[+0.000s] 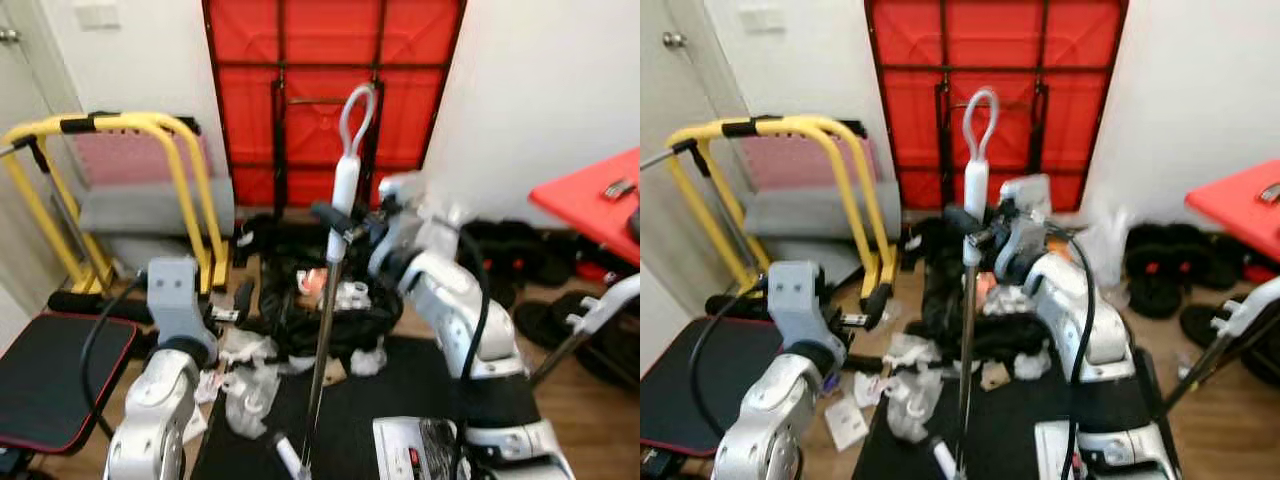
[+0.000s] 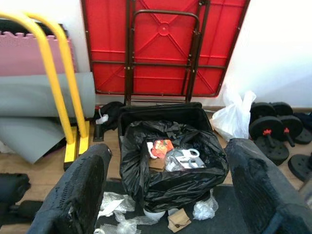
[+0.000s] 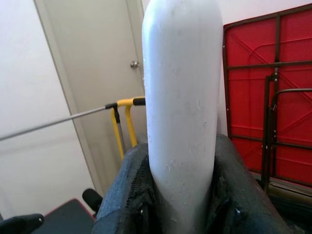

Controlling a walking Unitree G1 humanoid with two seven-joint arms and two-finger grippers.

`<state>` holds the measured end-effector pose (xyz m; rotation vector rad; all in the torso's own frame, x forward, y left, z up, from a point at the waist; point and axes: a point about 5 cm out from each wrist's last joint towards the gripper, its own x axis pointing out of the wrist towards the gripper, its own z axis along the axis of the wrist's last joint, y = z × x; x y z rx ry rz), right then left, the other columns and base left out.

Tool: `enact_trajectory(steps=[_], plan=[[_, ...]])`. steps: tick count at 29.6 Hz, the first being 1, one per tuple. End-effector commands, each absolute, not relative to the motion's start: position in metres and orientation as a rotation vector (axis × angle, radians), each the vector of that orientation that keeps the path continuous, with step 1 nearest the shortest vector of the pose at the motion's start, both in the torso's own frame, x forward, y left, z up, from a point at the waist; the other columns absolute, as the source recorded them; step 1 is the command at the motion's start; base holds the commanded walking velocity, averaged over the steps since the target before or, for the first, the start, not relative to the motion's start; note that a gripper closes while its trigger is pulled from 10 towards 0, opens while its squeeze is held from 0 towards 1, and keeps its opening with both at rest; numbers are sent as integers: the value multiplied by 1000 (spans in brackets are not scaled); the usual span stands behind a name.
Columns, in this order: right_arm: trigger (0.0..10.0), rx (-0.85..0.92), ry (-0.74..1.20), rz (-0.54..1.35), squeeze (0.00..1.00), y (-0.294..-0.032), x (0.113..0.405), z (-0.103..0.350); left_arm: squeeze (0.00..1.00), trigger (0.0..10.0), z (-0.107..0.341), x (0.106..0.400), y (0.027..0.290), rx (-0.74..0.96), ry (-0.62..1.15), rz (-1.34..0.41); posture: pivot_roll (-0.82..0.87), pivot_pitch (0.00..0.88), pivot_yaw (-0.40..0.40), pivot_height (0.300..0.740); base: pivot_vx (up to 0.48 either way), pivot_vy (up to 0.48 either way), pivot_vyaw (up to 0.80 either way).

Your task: Sweep floor

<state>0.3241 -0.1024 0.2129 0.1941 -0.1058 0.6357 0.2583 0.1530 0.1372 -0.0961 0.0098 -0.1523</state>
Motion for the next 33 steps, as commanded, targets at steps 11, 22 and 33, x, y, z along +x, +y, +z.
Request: enact_trajectory(steps=[11,22,33], plan=[[10000,211,-126,627,0,-98,321,217,0,10000,137,258,150,-92,20,-191,-123,0,8,740,279,0,0],[10000,124,-65,337,0,-104,338,228,0,10000,137,257,150,-87,26,-201,-118,7,15,740,279,0,0],[10000,351,-127,264,0,-106,349,238,0,10000,137,255,151,-91,34,-191,-108,25,11,740,236,0,0]])
